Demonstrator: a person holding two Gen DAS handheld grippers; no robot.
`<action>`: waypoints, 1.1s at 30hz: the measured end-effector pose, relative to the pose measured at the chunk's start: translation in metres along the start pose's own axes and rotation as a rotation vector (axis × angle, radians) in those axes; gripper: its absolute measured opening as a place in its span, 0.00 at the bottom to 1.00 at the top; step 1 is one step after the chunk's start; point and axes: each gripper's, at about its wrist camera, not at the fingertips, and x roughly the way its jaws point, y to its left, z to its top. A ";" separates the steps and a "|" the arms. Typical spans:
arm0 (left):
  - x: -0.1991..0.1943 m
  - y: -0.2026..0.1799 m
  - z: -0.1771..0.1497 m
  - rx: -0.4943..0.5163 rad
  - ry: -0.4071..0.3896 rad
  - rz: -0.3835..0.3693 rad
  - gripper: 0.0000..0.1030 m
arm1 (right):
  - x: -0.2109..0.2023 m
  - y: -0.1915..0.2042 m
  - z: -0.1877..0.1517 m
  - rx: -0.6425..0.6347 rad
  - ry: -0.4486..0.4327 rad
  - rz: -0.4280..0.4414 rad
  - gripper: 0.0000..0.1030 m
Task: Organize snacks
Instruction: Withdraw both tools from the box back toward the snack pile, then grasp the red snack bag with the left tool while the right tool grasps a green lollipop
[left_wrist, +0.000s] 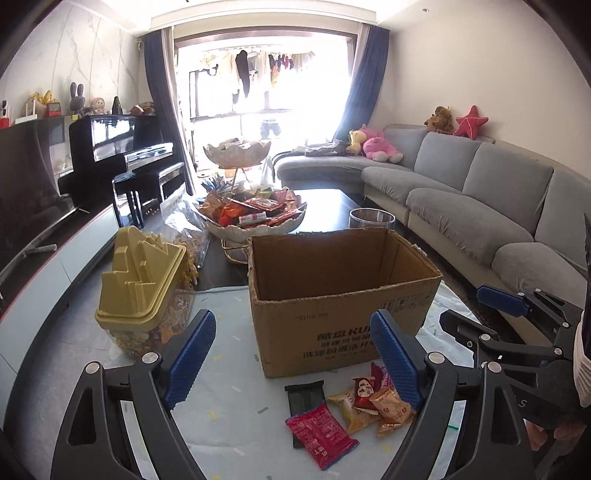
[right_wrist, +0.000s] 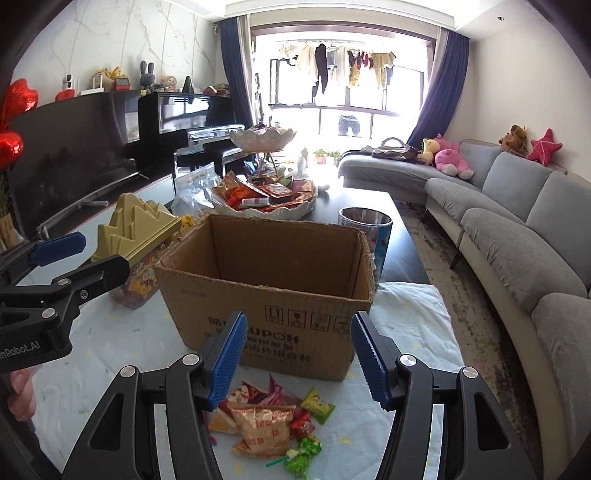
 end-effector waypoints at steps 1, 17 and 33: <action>-0.004 -0.001 -0.004 -0.005 0.003 0.005 0.84 | -0.003 0.000 -0.004 -0.001 0.000 -0.003 0.58; -0.011 -0.018 -0.072 -0.027 0.127 0.017 0.86 | -0.017 -0.008 -0.076 0.061 0.121 0.005 0.58; 0.037 -0.022 -0.119 -0.031 0.306 0.020 0.86 | 0.021 -0.018 -0.134 0.135 0.315 0.012 0.58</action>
